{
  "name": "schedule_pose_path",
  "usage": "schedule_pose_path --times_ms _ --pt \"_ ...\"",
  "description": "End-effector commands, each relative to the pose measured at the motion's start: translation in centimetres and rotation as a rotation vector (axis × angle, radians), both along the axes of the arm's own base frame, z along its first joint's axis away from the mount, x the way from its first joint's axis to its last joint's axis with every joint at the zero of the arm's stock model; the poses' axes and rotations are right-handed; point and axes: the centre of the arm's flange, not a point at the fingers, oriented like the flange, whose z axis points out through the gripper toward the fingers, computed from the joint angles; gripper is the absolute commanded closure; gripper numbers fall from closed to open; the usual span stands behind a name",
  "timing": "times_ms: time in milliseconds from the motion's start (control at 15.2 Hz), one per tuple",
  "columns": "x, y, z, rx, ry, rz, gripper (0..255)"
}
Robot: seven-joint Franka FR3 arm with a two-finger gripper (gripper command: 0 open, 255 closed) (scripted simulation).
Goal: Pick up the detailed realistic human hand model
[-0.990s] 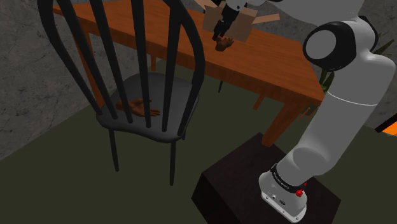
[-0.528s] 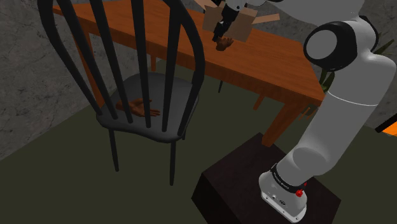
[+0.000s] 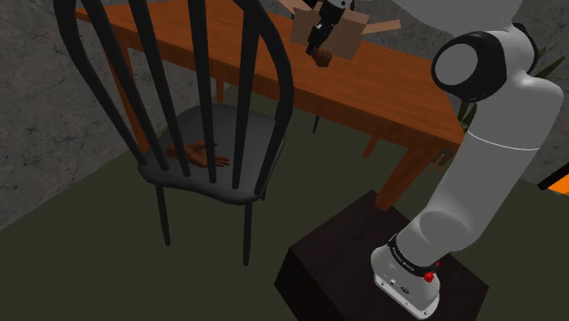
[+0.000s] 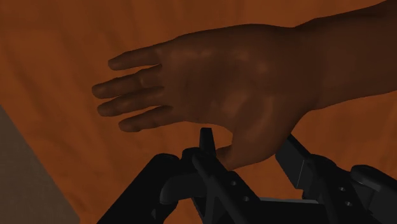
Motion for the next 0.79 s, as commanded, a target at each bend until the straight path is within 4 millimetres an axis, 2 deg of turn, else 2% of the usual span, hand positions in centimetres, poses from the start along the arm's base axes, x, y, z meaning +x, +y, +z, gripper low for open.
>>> schedule_pose_path --times_ms 0,594,726 --pt "0.0 0.0 1.1 0.000 0.001 0.000 255" --pt "0.0 0.0 5.8 0.000 0.001 0.000 255" --pt "0.0 0.0 5.9 0.000 0.001 0.000 255"
